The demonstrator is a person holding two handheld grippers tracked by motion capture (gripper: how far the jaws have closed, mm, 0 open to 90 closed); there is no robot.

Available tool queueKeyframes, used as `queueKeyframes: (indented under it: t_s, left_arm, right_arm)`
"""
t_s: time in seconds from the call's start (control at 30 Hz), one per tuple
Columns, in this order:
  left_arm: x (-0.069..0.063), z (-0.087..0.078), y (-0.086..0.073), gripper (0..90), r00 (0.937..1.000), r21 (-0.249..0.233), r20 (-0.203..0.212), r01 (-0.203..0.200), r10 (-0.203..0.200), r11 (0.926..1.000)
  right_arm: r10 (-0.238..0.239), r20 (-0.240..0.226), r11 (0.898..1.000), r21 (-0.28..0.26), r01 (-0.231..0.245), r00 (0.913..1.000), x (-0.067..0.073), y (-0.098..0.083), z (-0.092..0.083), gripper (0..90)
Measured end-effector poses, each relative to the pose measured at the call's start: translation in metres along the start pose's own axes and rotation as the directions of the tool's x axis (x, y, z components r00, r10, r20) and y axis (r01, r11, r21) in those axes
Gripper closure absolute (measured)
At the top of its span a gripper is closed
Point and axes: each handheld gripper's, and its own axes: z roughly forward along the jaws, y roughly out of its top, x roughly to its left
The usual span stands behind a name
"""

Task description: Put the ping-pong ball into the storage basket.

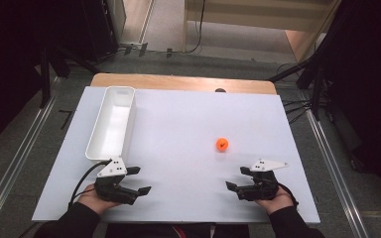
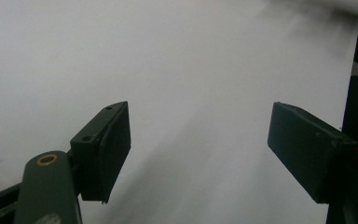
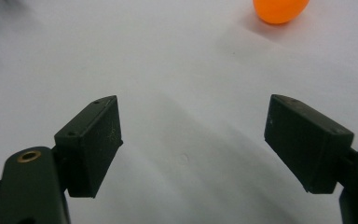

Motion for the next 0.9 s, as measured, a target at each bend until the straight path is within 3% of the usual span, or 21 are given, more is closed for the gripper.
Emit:
queueKeyframes:
  t_s: [0.9]
  left_arm:
    - [0.0036, 0.0035, 0.0025, 21.7, 1.0, 0.007, -0.001, -0.006, 0.006, 1.0]
  right_arm:
    - [-0.004, -0.017, 1.0, 0.007, 0.004, 0.9999, 0.0016, -0.0047, -0.0014, 18.1]
